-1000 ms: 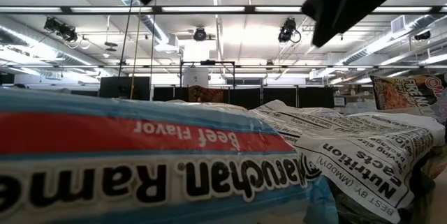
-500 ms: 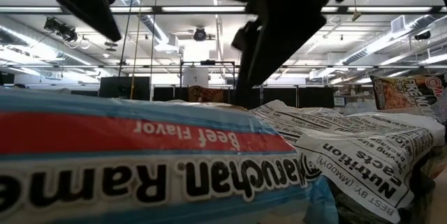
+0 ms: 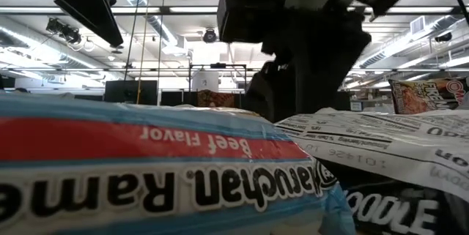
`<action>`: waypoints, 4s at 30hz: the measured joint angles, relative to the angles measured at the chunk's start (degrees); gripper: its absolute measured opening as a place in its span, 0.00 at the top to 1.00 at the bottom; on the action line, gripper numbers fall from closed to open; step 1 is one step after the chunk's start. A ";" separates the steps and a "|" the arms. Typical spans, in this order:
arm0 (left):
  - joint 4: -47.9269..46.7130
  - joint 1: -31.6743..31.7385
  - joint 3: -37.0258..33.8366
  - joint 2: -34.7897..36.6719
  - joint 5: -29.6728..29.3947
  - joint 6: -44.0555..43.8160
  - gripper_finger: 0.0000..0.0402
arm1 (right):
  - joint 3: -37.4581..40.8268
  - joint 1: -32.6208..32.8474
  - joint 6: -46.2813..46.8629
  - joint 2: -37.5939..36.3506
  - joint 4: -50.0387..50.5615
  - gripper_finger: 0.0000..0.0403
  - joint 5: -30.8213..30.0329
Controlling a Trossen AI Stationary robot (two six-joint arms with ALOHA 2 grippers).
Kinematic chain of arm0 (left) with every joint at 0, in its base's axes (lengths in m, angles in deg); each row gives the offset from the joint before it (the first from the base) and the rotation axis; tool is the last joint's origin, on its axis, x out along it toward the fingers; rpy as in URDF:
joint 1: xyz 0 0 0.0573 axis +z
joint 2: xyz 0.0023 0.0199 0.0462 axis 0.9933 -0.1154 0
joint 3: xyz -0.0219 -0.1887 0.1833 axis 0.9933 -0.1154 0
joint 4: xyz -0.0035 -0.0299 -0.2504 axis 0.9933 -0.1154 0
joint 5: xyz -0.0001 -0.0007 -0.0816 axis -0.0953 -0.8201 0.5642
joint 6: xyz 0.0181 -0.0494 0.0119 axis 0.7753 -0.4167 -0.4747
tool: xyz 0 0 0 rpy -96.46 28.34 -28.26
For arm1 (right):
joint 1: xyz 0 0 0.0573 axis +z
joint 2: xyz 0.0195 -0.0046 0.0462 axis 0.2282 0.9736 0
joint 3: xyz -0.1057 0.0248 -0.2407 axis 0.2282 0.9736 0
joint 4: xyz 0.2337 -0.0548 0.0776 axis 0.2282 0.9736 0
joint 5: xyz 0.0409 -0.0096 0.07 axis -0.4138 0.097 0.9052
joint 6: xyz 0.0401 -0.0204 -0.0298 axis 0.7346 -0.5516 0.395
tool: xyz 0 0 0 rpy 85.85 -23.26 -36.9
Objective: Sort Maruchan noodles
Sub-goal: Put the black noodle pack into the bottom transparent bin
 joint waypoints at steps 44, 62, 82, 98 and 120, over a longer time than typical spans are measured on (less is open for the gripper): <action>2.60 6.32 0.01 -0.02 -3.54 12.46 0.52 | 0.15 9.95 10.26 -22.84 28.37 0.99 -22.95; 13.72 12.51 0.03 -0.02 -2.73 25.65 0.52 | 5.53 14.75 34.43 -52.56 56.44 0.98 -42.32; 17.34 15.32 0.05 0.00 -2.10 31.61 0.52 | 29.77 14.32 46.67 -67.37 54.98 0.98 -38.43; 19.13 15.13 0.05 0.00 0.09 31.47 0.52 | 31.48 13.81 35.82 -63.84 50.16 0.97 -45.01; 15.64 14.78 0.05 0.60 2.91 30.36 0.52 | 27.43 13.64 36.23 -60.93 50.06 0.74 -45.93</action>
